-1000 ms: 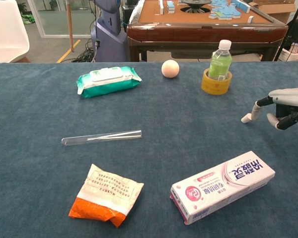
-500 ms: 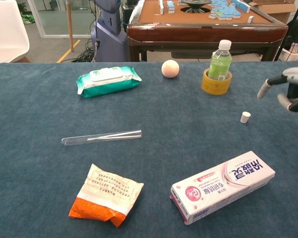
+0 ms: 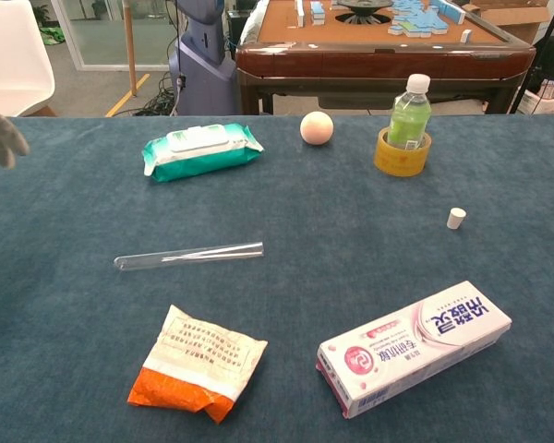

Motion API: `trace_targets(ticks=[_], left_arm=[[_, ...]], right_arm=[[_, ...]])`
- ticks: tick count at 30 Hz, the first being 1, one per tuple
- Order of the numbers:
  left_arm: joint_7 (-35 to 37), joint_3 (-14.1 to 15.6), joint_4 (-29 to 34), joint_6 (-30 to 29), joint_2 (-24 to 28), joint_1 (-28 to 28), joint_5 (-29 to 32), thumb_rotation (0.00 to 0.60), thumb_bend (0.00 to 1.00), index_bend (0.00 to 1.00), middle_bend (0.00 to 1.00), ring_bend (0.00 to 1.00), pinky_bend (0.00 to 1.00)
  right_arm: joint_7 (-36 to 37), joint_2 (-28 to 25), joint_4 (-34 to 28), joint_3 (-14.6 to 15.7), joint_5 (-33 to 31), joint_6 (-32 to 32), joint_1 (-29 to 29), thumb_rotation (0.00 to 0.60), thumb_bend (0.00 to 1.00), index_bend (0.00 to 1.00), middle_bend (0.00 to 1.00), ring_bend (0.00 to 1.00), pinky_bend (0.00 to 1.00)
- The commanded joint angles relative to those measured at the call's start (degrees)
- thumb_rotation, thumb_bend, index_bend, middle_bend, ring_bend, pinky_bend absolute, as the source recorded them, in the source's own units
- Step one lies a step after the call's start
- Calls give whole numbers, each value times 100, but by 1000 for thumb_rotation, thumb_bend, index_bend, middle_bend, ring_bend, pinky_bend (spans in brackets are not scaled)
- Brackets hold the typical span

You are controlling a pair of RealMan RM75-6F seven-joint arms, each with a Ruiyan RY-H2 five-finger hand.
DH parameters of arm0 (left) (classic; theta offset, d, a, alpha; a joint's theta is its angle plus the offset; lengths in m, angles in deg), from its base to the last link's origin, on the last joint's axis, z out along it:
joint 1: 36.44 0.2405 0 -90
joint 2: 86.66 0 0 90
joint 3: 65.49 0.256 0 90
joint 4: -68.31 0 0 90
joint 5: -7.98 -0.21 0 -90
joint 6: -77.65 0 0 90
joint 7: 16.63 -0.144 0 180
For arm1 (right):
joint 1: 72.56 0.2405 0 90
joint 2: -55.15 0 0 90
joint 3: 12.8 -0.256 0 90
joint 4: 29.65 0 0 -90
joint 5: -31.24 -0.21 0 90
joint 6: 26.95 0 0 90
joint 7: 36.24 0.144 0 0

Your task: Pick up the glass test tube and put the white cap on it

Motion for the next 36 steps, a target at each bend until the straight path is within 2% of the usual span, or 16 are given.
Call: trace_targets(ticks=[1, 5, 14, 28, 36], left_arm=[[-631, -163, -65, 413, -375, -479, 432, 600, 184, 359, 576, 648, 832], [-1210, -249, -131, 674, -760, -891, 926, 600, 183, 376, 683, 757, 906], [-1916, -261, -390, 956, -1495, -1560, 1868, 600, 184, 423, 799, 861, 967], [-2400, -229, -1026, 1185, -2384, -2437, 3093, 599, 185, 465, 838, 895, 995], [-2340, -233, -1407, 1293, -2636, -2757, 3691, 523, 205, 471, 850, 908, 1000]], right_arm=[[90, -65, -29, -48, 73, 79, -94, 600, 313, 262, 758, 835, 1000], [160, -140, -36, -79, 105, 74, -169, 600, 313, 262, 761, 835, 1000], [275, -178, 44, -89, 132, -67, -267, 600, 311, 262, 768, 839, 1000], [341, -267, 43, -108, 156, -132, -428, 600, 312, 262, 773, 843, 1000], [462, -319, 100, -123, 179, -233, -481, 600, 311, 262, 774, 844, 1000]])
